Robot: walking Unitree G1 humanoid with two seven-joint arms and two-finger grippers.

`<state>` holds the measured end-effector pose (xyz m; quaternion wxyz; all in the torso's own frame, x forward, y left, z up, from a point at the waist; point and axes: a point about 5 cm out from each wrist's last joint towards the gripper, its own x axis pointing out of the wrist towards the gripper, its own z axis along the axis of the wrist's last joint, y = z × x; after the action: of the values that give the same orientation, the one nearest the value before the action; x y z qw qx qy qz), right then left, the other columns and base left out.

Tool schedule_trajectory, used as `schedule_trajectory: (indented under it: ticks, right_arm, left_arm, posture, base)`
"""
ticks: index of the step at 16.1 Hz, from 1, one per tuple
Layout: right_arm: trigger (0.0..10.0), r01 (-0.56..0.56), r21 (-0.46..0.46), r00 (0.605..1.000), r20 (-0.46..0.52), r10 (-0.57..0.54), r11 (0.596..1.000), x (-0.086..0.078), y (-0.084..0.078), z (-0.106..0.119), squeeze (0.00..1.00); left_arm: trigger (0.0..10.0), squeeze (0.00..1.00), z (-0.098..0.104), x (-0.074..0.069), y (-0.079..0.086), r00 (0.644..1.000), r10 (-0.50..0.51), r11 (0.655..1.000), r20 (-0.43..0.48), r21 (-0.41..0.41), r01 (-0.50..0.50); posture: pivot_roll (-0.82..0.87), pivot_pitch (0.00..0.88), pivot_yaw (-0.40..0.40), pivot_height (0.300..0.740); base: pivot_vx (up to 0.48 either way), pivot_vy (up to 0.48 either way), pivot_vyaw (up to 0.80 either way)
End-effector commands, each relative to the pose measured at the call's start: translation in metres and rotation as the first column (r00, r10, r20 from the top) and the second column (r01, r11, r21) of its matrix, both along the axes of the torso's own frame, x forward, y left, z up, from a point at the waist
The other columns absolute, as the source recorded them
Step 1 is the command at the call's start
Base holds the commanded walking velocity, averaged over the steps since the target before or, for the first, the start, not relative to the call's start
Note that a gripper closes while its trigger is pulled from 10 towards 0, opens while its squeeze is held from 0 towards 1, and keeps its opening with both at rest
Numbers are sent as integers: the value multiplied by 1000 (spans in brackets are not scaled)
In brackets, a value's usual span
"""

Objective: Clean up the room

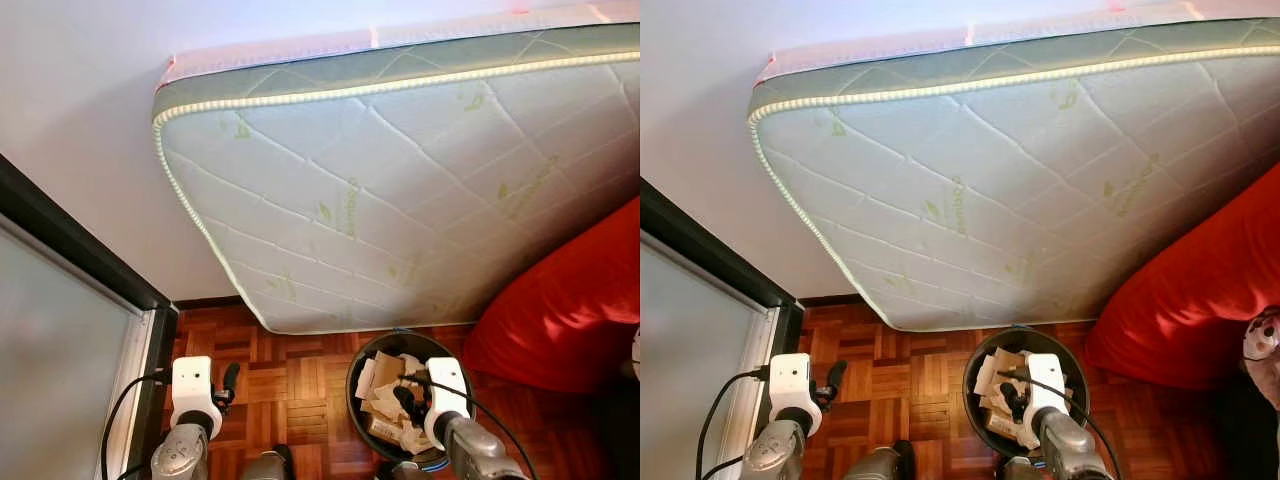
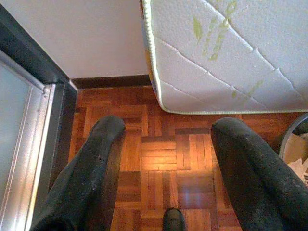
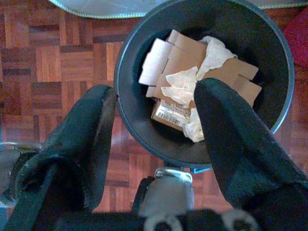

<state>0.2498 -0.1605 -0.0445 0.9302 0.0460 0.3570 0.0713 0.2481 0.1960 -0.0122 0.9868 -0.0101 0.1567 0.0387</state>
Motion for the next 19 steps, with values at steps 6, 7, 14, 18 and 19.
schedule_trajectory:
  ticks: [6,7,14,18,19]
  right_arm:
    - [10000,43,-33,996,-73,-45,999,-19,-9,-13,0]
    - [10000,54,-31,996,-73,-56,998,-19,-10,-13,0]
    - [10000,46,-34,996,-79,-48,998,-19,-9,-14,0]
    - [10000,35,-35,996,-84,-38,999,-20,-8,-14,0]
    - [10000,29,-34,996,-84,-31,999,-20,-8,-14,0]
  left_arm:
    - [10000,0,-21,-18,11,991,51,999,-123,9,-50]
    - [10000,0,-21,-19,12,990,56,998,-128,9,-55]
    - [10000,0,-29,-26,12,984,49,999,-173,16,-47]
    - [10000,0,-33,-30,11,979,41,999,-199,15,-38]
    - [10000,0,-34,-30,11,979,41,999,-201,15,-38]
  posture:
    - [84,223,60,740]
    - [83,223,61,740]
    - [73,205,70,740]
    - [68,193,72,740]
    - [68,192,72,740]
  base:
    - [0,0,-126]
    - [0,0,-756]
    - [0,0,-752]
    - [0,0,-742]
    - [0,0,-719]
